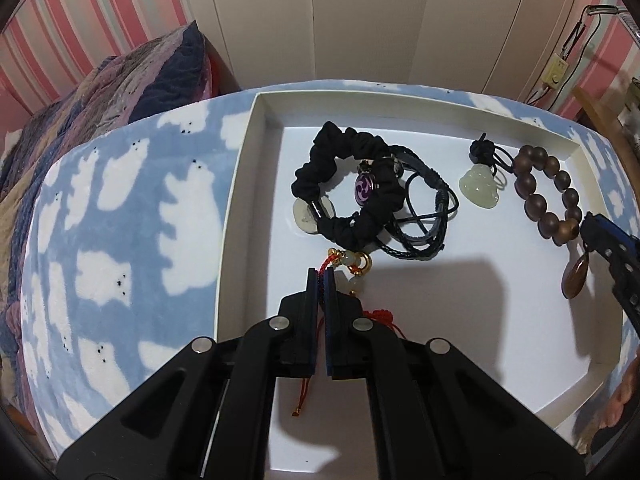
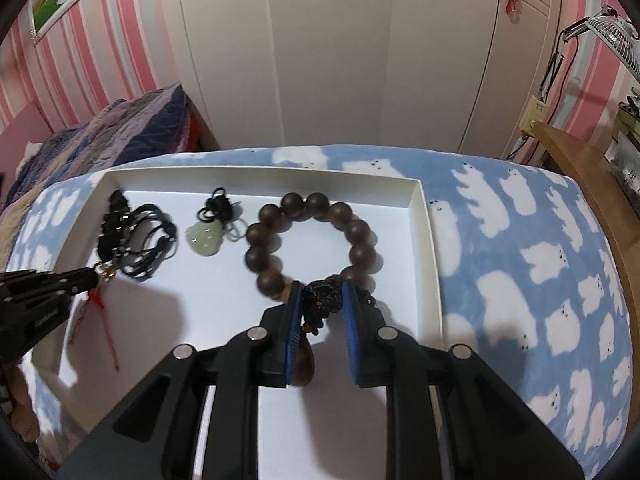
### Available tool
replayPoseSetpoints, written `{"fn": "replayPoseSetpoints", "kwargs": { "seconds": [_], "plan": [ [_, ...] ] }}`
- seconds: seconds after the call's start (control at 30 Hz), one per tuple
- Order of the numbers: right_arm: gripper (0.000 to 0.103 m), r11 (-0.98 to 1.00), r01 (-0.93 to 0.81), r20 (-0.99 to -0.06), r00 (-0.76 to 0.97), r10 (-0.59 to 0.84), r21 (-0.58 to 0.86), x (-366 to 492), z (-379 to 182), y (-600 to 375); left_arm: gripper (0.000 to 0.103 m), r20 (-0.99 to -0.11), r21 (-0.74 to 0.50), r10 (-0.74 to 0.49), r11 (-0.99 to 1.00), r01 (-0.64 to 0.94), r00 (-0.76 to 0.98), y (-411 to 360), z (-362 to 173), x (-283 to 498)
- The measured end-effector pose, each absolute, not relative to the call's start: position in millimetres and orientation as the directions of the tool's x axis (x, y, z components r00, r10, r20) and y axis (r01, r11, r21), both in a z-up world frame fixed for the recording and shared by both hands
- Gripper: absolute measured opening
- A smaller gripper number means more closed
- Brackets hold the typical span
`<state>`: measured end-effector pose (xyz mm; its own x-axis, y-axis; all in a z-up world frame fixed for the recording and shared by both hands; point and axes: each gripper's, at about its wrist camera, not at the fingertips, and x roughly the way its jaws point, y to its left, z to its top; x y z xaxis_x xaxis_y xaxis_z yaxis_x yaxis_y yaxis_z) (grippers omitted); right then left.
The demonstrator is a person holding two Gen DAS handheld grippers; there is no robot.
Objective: Organize jewelry
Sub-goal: 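Carry both charms into the tray and open both tools, then withdraw both open tools and move toward the red knot and watch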
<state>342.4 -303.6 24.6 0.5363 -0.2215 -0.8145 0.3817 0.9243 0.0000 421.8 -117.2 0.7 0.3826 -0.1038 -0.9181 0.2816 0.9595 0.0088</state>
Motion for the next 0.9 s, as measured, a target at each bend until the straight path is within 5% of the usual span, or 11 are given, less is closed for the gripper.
{"fn": "replayPoseSetpoints", "kwargs": {
  "seconds": [0.37, 0.53, 0.77, 0.9],
  "plan": [
    [0.024, 0.933, 0.359, -0.819, 0.541, -0.191, 0.019, 340, 27, -306, 0.008, -0.919, 0.017, -0.095, 0.960, 0.280, 0.383, -117, 4, 414],
    [0.047, 0.938, 0.345, -0.807, 0.563, -0.177, 0.035, 330, 38, -308, 0.054, -0.904, 0.038, -0.100, 0.949, 0.313, 0.415, -120, 22, 395],
    [0.049, 0.944, 0.328, -0.797, 0.582, -0.163, 0.046, 301, 61, -306, 0.068, -0.879, -0.003, -0.156, 0.947, 0.322, 0.451, -102, 58, 361],
    [0.070, 0.945, 0.325, -0.768, 0.616, -0.177, 0.042, 269, 80, -301, 0.086, -0.849, -0.020, -0.178, 0.952, 0.305, 0.498, -83, 78, 337]
  ]
}}
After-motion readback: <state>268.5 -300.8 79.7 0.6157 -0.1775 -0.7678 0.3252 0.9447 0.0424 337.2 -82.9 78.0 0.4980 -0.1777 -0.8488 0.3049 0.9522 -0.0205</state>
